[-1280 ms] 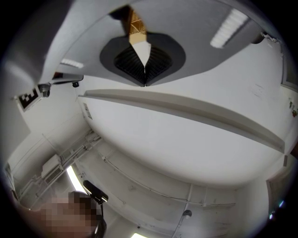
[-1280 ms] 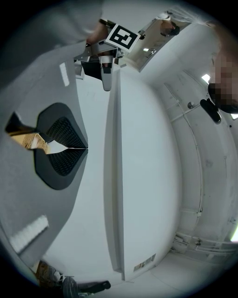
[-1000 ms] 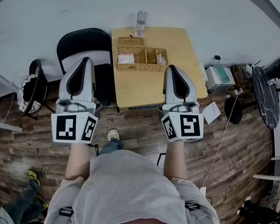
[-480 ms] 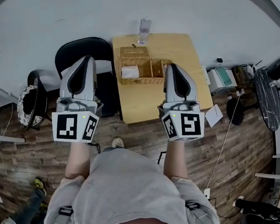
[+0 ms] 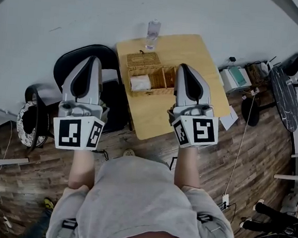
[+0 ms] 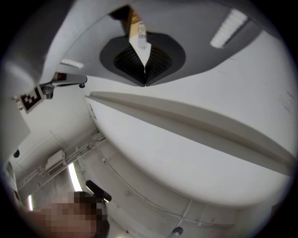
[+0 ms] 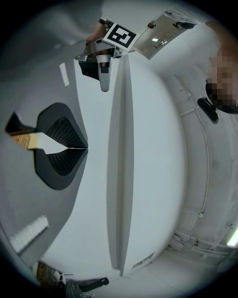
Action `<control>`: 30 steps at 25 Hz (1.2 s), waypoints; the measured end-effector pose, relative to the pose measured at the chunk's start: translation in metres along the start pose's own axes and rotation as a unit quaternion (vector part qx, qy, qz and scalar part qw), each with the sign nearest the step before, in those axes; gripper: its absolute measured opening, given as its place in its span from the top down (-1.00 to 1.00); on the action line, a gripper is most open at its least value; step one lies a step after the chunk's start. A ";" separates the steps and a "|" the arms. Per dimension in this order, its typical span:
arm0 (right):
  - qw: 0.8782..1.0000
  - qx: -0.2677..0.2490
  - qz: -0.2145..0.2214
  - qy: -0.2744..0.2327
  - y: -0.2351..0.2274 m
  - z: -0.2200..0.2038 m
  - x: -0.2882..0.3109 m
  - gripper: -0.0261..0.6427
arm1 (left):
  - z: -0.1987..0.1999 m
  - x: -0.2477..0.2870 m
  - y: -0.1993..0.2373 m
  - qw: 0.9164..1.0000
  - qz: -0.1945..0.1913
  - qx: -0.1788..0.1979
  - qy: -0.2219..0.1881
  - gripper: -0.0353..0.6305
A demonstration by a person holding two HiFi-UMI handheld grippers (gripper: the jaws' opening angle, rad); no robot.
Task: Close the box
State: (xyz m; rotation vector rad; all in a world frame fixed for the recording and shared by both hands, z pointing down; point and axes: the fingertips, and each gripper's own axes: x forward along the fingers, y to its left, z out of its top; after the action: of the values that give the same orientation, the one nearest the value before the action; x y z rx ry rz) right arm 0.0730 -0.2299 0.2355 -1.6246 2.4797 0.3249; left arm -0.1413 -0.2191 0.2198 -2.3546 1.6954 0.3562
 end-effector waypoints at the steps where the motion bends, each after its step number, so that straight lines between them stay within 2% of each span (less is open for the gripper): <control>1: 1.000 -0.001 0.000 -0.002 0.001 -0.001 0.002 0.91 | -0.003 0.003 0.002 1.000 -0.002 -0.002 0.002 0.72; 4: 1.000 0.001 0.010 -0.010 0.005 -0.001 0.006 0.91 | -0.012 0.011 0.004 1.000 -0.012 -0.007 0.009 0.72; 9: 0.998 0.011 0.053 -0.020 0.014 -0.001 0.013 0.91 | -0.028 0.023 0.005 0.999 -0.021 -0.014 0.020 0.72; 12: 0.998 0.002 0.059 -0.009 0.010 -0.009 0.020 0.91 | -0.038 0.030 0.003 0.999 -0.023 -0.018 0.028 0.72; 15: 0.998 -0.010 0.060 -0.002 0.003 -0.016 0.033 0.91 | -0.044 0.038 0.006 0.999 -0.019 -0.018 0.030 0.72; 19: 0.996 0.002 0.087 -0.002 -0.003 -0.020 0.056 0.91 | -0.050 0.055 0.016 0.999 -0.003 -0.019 0.030 0.72; 25: 0.990 0.007 0.118 0.072 -0.020 -0.050 0.109 0.88 | -0.055 0.084 0.028 0.999 0.026 -0.017 0.025 0.72; 27: 0.986 0.024 0.136 0.097 -0.024 -0.065 0.126 0.69 | -0.059 0.090 0.032 0.999 0.036 -0.016 0.027 0.72; 30: 0.977 0.043 0.161 0.136 -0.027 -0.089 0.148 0.58 | -0.068 0.098 0.039 0.998 0.053 -0.015 0.034 0.72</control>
State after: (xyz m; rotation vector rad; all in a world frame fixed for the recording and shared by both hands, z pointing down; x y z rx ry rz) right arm 0.0372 -0.3948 0.2816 -1.3065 2.9195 0.0296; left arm -0.1437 -0.3405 0.2511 -2.3277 1.8639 0.3241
